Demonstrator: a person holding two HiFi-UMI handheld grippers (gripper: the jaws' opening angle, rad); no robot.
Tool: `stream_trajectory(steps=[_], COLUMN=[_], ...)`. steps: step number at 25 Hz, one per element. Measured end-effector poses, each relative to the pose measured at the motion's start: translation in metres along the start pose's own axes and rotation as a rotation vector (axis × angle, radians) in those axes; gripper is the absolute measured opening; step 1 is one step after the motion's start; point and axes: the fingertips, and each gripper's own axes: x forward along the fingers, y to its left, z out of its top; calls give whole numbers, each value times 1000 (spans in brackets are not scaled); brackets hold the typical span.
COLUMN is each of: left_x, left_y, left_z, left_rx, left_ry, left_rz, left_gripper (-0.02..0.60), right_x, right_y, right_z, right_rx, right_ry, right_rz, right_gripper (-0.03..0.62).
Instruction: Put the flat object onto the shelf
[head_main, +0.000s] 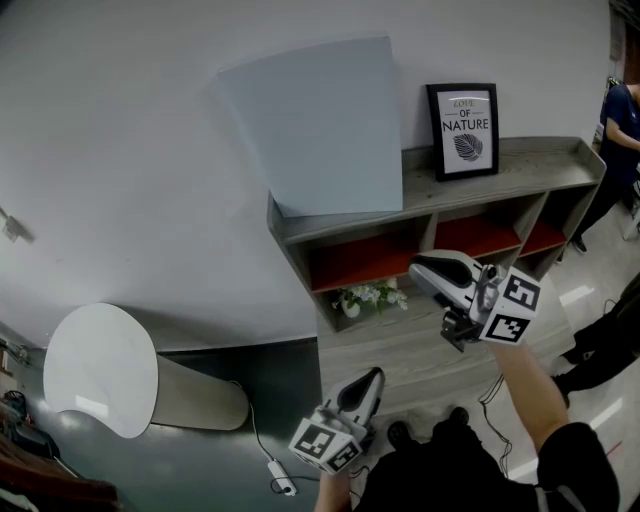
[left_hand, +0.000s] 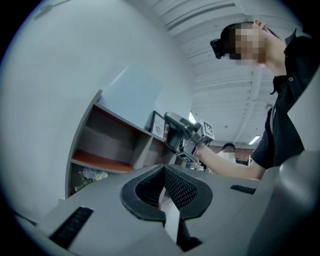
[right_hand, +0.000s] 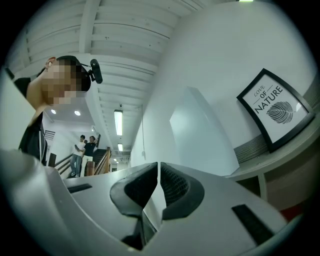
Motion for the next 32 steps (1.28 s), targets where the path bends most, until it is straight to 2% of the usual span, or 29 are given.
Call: stream_trajectory(steps=[10, 13, 17, 19, 24, 32], left_x=[-11, -17, -16, -14, -21, -48], left_y=[-11, -20, -39, -55, -108, -216], left_z=[-8, -11, -14, -15, -27, -78], left_rx=[5, -11, 2, 8, 22, -10], left_ry=[-5, -1, 2, 0, -5, 15], left_rz=[25, 51, 66, 75, 93, 136], left_gripper=[11, 11, 11, 11, 11, 11], right_x=[-15, -26, -51, -72, -134, -249], right_y=[25, 36, 55, 67, 102, 173], right_z=[-15, -12, -15, -17, -22, -39], right_rx=[-4, -48, -153, -168, -120, -38], right_ry=[31, 39, 107, 124, 136, 160], right_rz=[4, -15, -66, -68, -82, -113], right_gripper=[12, 12, 12, 12, 12, 12])
